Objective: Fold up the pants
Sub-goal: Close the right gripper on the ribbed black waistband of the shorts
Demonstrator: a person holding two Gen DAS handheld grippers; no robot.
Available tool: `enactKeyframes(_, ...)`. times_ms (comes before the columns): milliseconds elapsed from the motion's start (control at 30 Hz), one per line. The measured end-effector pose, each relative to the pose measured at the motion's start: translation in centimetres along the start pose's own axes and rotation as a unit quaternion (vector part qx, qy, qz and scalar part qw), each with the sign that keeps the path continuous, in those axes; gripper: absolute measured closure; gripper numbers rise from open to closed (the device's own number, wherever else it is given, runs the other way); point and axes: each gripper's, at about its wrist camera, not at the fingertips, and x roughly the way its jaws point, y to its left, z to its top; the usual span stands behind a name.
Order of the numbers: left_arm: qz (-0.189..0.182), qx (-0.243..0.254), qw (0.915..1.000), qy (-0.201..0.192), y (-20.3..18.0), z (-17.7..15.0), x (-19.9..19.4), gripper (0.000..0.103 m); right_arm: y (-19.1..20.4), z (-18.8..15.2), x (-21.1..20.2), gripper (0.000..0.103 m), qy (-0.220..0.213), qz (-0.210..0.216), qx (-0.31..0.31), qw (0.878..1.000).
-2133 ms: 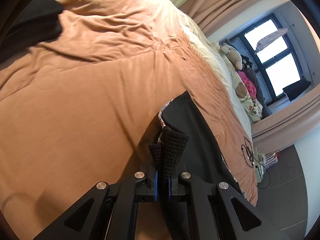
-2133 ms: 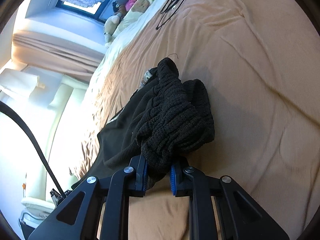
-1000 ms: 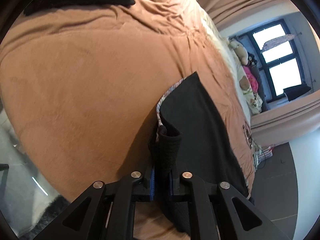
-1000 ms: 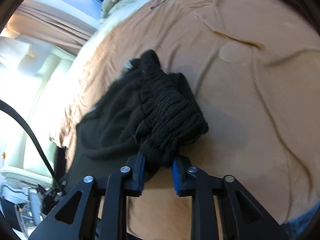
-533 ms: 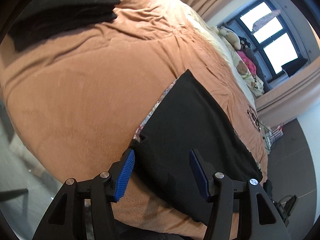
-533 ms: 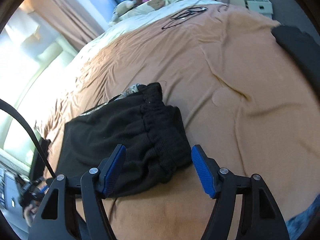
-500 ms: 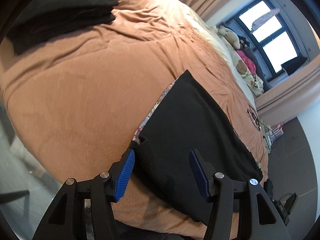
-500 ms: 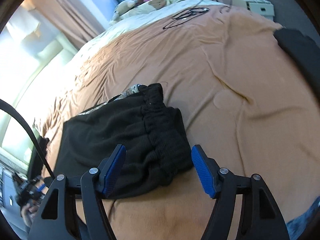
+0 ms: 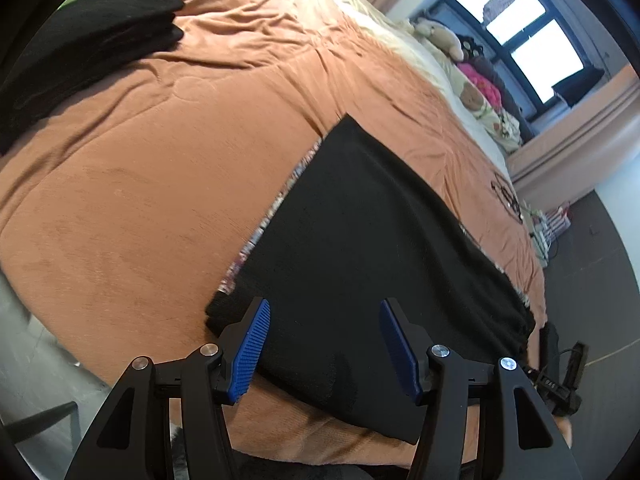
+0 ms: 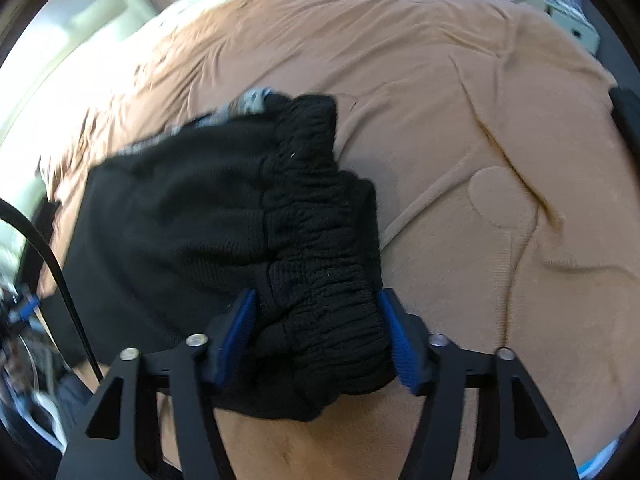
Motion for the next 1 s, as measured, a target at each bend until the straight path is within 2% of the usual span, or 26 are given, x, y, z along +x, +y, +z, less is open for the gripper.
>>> enactKeyframes(67,0.002,0.005,1.0,0.007,-0.3,-0.2,0.5,0.043,0.4,0.0,-0.5,0.075,0.001,-0.005,-0.017,1.0)
enactKeyframes(167,0.006,0.009,0.9999,0.013,-0.7,-0.3,1.0,0.043,0.9,-0.5,-1.5,0.088,0.0,-0.011,-0.028,1.0)
enactKeyframes(367,0.009,0.017,0.9998,0.008,-1.1,-0.1,1.0,0.043,0.8,-2.3,-3.2,0.09,0.005,0.013,-0.02,1.0)
enactKeyframes(500,0.012,0.02,0.9997,0.01,-1.0,0.0,1.3,0.043,-0.4,-3.0,-2.0,0.09,0.024,0.001,-0.016,1.0)
enactKeyframes(600,0.013,0.019,0.9997,0.011,-0.9,-0.1,1.5,0.043,-0.5,-2.5,-2.9,0.073,0.004,0.006,-0.003,1.0)
enactKeyframes(667,0.014,0.019,0.9997,0.011,-0.9,-0.1,1.5,0.043,0.0,-2.0,-3.8,0.044,-0.024,0.005,-0.01,1.0)
enactKeyframes(700,0.014,0.019,0.9997,0.011,-0.9,-0.1,1.5,0.043,0.2,-1.6,-4.2,0.039,-0.038,0.005,-0.013,0.999)
enactKeyframes(833,0.012,0.017,0.9997,0.007,-0.7,0.1,1.4,0.043,0.7,0.2,-4.1,0.037,-0.065,0.006,-0.018,0.998)
enactKeyframes(1000,0.013,0.016,0.9998,0.0,-0.9,0.9,1.1,0.043,0.0,2.9,-0.9,0.037,-0.068,-0.011,-0.003,0.998)
